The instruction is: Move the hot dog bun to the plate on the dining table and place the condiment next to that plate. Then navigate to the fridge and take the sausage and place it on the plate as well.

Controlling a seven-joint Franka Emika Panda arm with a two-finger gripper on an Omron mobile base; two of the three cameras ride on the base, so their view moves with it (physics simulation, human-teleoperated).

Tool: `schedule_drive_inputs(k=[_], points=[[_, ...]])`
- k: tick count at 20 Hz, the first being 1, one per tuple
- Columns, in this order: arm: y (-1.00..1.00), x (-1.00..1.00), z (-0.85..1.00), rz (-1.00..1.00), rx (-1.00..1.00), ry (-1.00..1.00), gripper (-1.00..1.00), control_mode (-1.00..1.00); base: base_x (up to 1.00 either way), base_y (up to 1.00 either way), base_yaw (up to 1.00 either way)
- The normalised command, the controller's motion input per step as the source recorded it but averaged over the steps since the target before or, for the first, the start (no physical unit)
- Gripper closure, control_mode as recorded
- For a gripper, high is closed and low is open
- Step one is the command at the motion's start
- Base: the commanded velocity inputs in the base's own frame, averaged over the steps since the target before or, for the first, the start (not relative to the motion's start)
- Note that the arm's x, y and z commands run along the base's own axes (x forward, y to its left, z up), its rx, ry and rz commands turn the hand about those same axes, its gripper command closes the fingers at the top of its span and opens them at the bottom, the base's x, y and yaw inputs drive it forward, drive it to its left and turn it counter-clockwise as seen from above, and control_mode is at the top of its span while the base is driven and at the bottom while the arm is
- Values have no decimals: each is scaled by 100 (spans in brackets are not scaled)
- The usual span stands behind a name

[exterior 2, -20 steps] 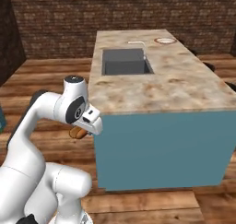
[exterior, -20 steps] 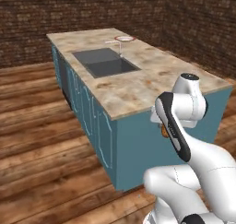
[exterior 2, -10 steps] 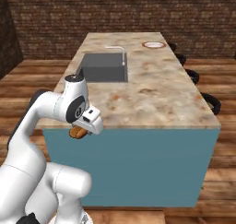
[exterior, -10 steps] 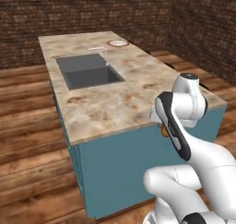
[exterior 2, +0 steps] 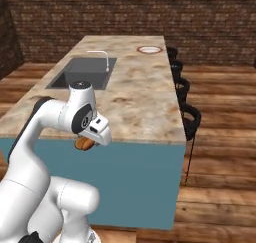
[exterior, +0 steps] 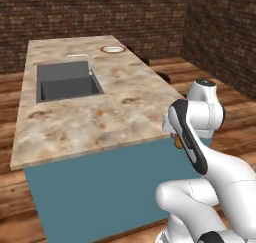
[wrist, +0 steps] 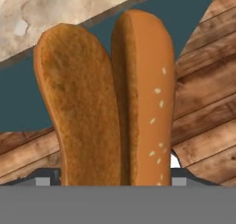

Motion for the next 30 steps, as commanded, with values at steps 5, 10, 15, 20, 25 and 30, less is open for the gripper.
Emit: schedule_drive_inputs(k=[5, 10, 15, 20, 25, 30], points=[[0, 0, 0, 0, 0, 0, 100, 100, 44, -100, 20], [0, 0, 0, 0, 0, 0, 100, 100, 46, -100, 21], [0, 0, 0, 0, 0, 0, 100, 100, 46, -100, 20], [0, 0, 0, 0, 0, 0, 100, 100, 56, -100, 21], [0, 0, 0, 0, 0, 0, 100, 100, 71, -100, 28], [0, 0, 0, 0, 0, 0, 100, 100, 91, -93, 37]])
